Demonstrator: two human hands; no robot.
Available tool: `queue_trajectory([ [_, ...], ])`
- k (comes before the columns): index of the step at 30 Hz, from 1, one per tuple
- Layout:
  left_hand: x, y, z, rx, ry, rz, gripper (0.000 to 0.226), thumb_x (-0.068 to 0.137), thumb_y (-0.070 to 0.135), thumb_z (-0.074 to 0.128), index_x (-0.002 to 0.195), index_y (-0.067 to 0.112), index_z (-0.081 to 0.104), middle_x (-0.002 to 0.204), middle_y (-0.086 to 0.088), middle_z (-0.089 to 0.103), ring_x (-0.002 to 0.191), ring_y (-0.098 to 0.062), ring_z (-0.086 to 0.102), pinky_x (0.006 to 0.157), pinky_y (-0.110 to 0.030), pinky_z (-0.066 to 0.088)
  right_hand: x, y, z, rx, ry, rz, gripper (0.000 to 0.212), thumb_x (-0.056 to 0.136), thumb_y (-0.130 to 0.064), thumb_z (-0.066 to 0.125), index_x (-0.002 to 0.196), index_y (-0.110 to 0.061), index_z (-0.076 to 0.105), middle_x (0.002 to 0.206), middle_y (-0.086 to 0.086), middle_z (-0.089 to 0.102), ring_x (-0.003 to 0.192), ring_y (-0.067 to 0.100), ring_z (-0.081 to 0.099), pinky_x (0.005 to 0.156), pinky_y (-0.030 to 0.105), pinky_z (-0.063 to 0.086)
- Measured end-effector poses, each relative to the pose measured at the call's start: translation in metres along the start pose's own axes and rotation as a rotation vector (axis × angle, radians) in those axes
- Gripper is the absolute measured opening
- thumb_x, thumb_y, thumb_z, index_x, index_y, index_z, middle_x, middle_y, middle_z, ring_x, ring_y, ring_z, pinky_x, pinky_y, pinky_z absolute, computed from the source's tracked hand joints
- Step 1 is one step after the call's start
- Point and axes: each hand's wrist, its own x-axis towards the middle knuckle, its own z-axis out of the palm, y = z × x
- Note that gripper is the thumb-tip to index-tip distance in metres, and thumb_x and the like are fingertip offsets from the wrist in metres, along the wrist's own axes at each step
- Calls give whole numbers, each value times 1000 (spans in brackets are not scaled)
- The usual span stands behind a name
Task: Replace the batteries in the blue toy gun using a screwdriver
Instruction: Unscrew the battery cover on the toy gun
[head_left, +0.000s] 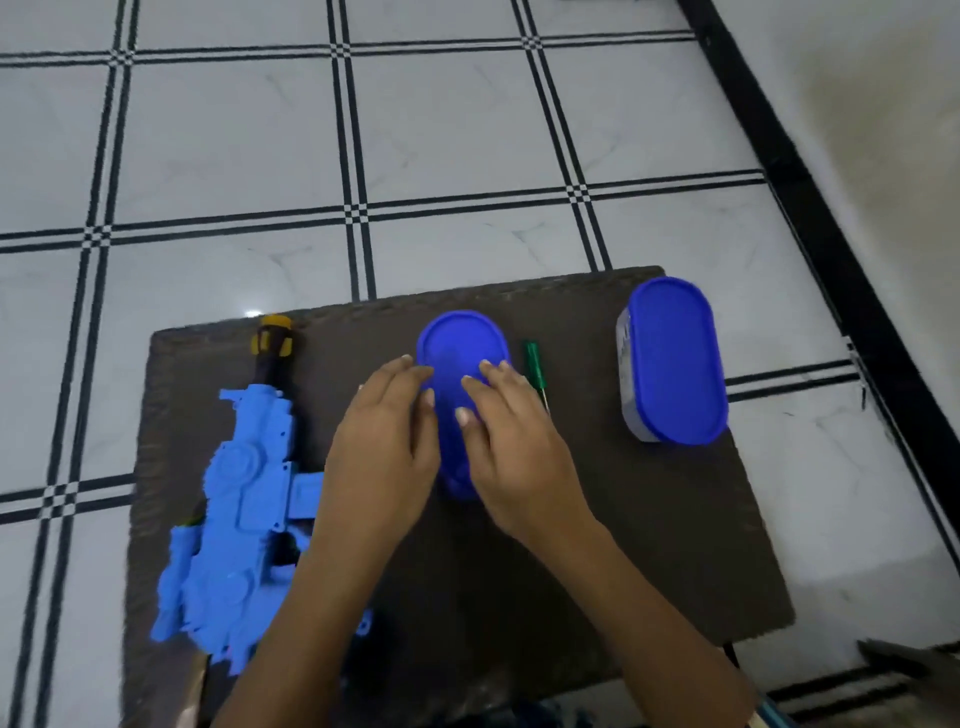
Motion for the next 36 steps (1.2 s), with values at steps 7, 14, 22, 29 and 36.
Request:
queue_trajectory([
  [7,-44,-19,38,-7,165,119,34,92,20,47,119,9,64,125,-11,64,116,-29,61,98,-57,46,-15,7,27,-125,13,-128,52,95,-31,30,124,-1,61,142,24,50,139,40,39,117,51,25],
  [14,-91,-27,31,150,324,169,24,90,13,54,109,7,68,106,-15,70,96,-37,65,86,-48,50,-75,2,21,-22,4,-218,36,104,-22,38,132,-6,54,148,16,43,142,28,32,120,40,17],
  [22,-141,17,25,164,228,61,19,93,16,53,103,5,65,100,-16,68,95,-36,62,79,-44,50,-131,9,-5,33,26,-131,26,101,-19,42,109,-3,61,121,15,57,115,32,50,100,44,39],
  [29,-139,11,47,196,222,-37,19,91,15,51,96,2,64,96,-17,66,91,-35,61,76,-45,50,-117,41,-15,39,98,-83,20,102,-18,42,107,-7,59,116,8,58,113,25,53,95,39,47],
  [36,-113,-7,72,281,142,-1,19,89,14,53,100,9,68,106,-12,67,98,-35,61,85,-46,50,-72,71,0,-31,-39,-6,28,100,-11,44,124,-2,54,146,15,45,137,29,39,112,40,36],
])
